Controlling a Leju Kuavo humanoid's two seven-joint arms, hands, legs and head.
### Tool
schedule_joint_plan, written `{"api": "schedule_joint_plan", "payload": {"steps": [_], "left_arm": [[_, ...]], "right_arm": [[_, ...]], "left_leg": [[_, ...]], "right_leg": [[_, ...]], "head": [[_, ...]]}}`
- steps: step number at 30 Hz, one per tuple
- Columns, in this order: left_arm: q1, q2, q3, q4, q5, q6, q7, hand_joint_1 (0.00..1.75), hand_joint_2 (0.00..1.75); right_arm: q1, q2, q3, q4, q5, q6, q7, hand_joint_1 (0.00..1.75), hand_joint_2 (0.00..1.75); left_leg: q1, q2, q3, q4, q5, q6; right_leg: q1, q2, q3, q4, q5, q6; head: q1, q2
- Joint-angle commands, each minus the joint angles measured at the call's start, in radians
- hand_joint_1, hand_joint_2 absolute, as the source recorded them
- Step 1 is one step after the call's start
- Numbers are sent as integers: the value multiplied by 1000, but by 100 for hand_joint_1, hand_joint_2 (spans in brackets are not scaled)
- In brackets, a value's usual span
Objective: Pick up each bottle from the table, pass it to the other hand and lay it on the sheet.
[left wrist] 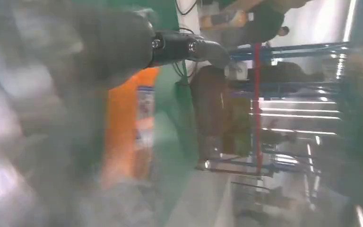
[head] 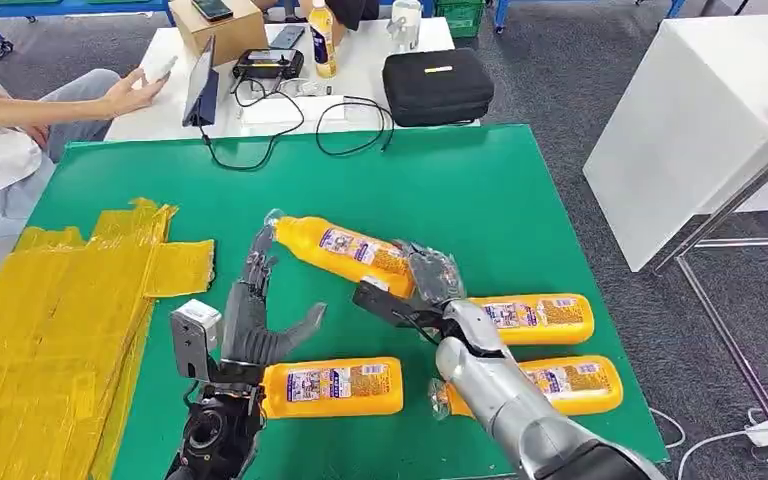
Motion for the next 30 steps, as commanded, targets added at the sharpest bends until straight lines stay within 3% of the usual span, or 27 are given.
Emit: {"api": "schedule_joint_plan", "payload": {"steps": [1,11,15,24,30], "left_arm": [[-15,-7,-20,41,-9,2,6,0,175],[-17,-7,-27,65,-10,8,7,0,175],[-5,-8,-19,57,11,4,17,0,175],[-25,-7,67,98,210,-89,136,0,175],[-26,8,86,71,245,-105,137,0,175]], "right_arm": [[40,9,-121,-104,-41,-100,-84,175,175],[92,27,-208,-179,-80,-166,-145,175,175],[154,49,-233,-319,-134,-194,-199,175,175],[284,77,-126,-544,-154,-130,-225,175,175],[331,69,-75,-626,-175,-94,-226,175,175]], "left_leg": [[1,-1,3,0,-2,-1],[1,-1,3,0,-2,-1],[1,0,2,0,-2,-1],[2,0,3,1,-3,-2],[1,0,1,0,-2,-1]], "right_leg": [[1,-1,4,-1,-2,0],[1,-1,4,-1,-1,0],[1,-1,2,-1,-1,0],[2,0,4,-1,-2,-1],[1,0,2,-1,-1,-1]], "head": [[0,0],[0,0],[0,0],[0,0],[0,0]]}}
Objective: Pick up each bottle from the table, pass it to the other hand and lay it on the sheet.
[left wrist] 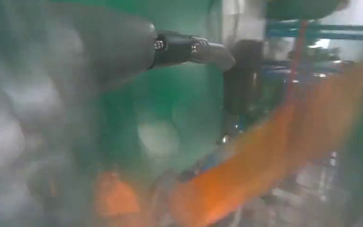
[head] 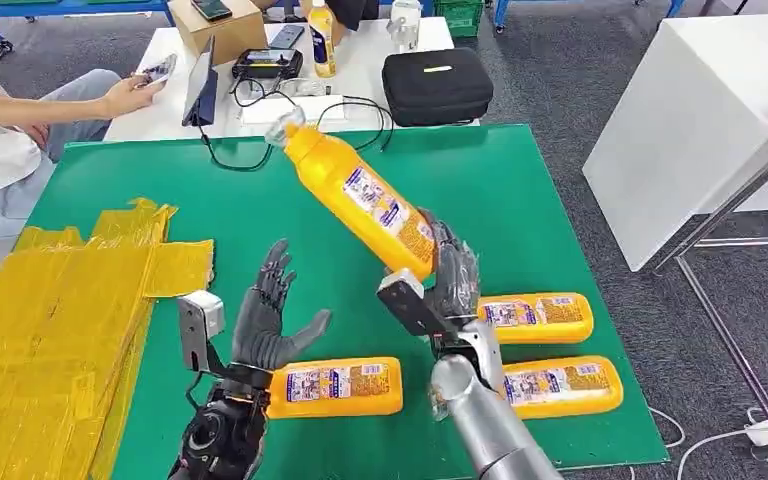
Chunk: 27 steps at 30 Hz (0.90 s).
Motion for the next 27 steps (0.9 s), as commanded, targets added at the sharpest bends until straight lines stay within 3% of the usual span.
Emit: {"api": "schedule_joint_plan", "payload": {"steps": [1,12,27], "left_arm": [[-32,15,70,40,37,-21,16,0,175],[-46,50,64,-174,88,-43,41,0,175],[-41,61,39,-204,98,-43,46,0,175]], "right_arm": [[60,-11,82,-159,-21,32,1,175,175],[214,-48,190,-455,-100,106,-42,175,175],[237,-59,171,-446,-85,118,-33,175,175]], "left_leg": [[1,0,1,0,-1,-1],[2,-2,0,2,-2,-1],[1,-1,2,0,-1,-1]], "right_leg": [[1,0,2,0,-1,0],[2,-2,2,0,-2,-1],[1,-1,3,-1,-1,-1]], "head": [[0,0],[0,0],[0,0]]}}
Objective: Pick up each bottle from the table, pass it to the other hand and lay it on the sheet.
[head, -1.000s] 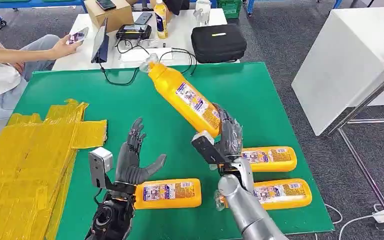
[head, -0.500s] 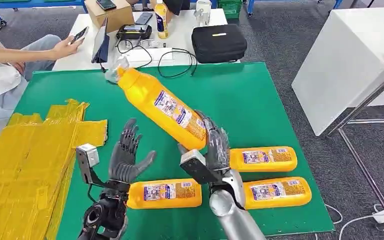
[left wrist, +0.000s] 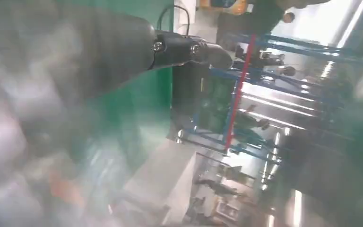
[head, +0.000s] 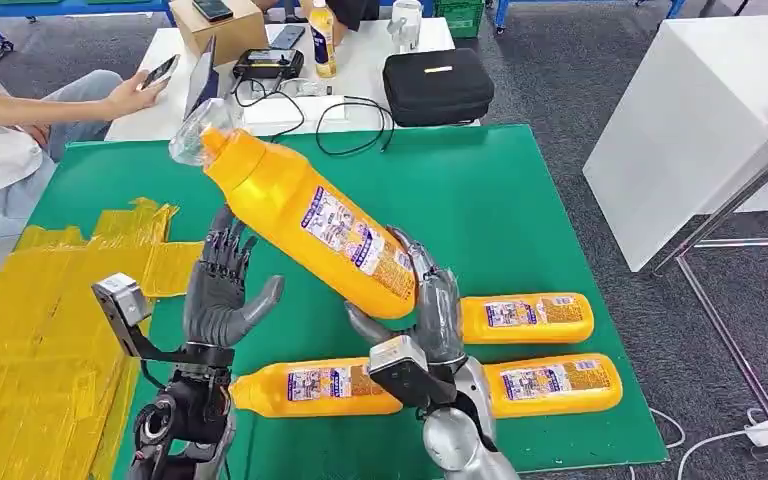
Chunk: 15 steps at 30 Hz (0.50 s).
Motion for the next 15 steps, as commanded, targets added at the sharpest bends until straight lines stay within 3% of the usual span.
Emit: {"api": "schedule_joint_plan", "payload": {"steps": [1,15], "left_arm": [[-23,37,-21,-16,7,-2,7,0,175],[5,43,-27,-37,10,-4,6,0,175]], "right_arm": [[-1,-41,-7,28,13,6,3,175,175],[-13,-33,-49,69,8,-2,3,175,175]], "left_leg": [[2,-1,3,0,-2,-1],[1,0,2,-1,-1,-1]], "right_leg": [[2,-1,4,-2,-1,0],[1,0,3,-1,-1,0]], "head": [[0,0],[0,0]]}}
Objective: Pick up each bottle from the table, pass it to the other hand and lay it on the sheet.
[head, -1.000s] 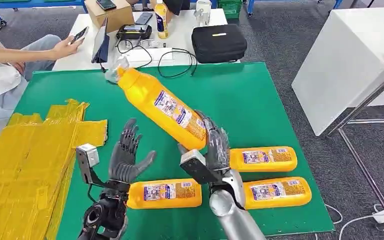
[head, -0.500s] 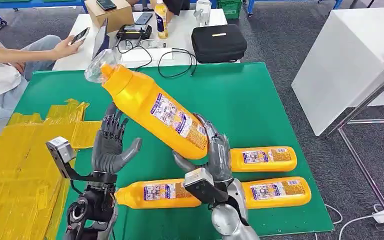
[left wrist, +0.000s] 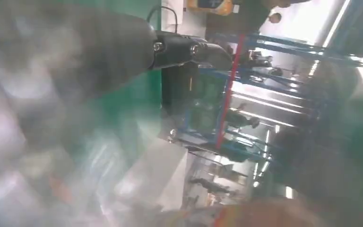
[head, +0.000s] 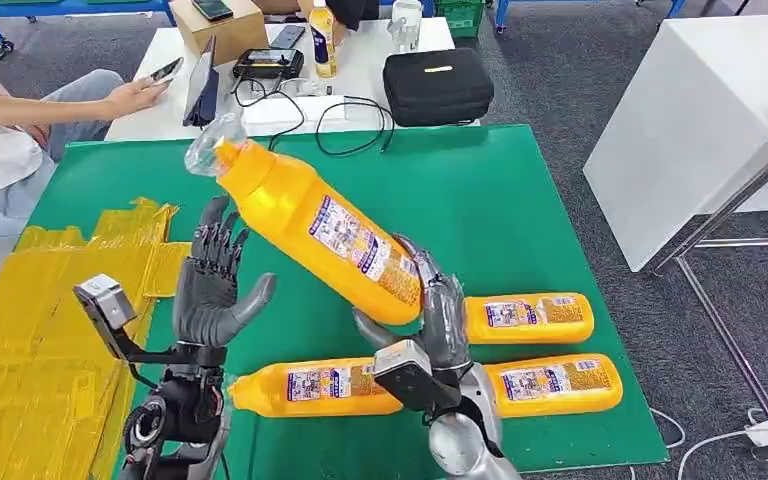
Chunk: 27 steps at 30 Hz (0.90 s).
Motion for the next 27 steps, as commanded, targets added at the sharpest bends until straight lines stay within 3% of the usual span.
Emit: {"api": "schedule_joint_plan", "payload": {"steps": [1,11,27], "left_arm": [[1,33,-22,12,6,-3,6,0,175],[10,41,-36,20,13,-20,2,0,175],[-25,50,-56,61,166,-153,76,0,175]], "right_arm": [[-33,-17,-44,57,-6,-11,0,175,175],[-78,3,-162,112,-50,-60,-8,175,175],[-102,32,3,236,122,-137,-23,175,175]], "left_leg": [[1,0,4,0,-2,-1],[1,1,3,0,-1,-1],[1,2,4,-1,-2,-1]], "right_leg": [[1,0,4,-2,-1,0],[1,1,4,-1,-1,0],[2,2,4,-2,0,-1]], "head": [[0,0],[0,0],[0,0]]}}
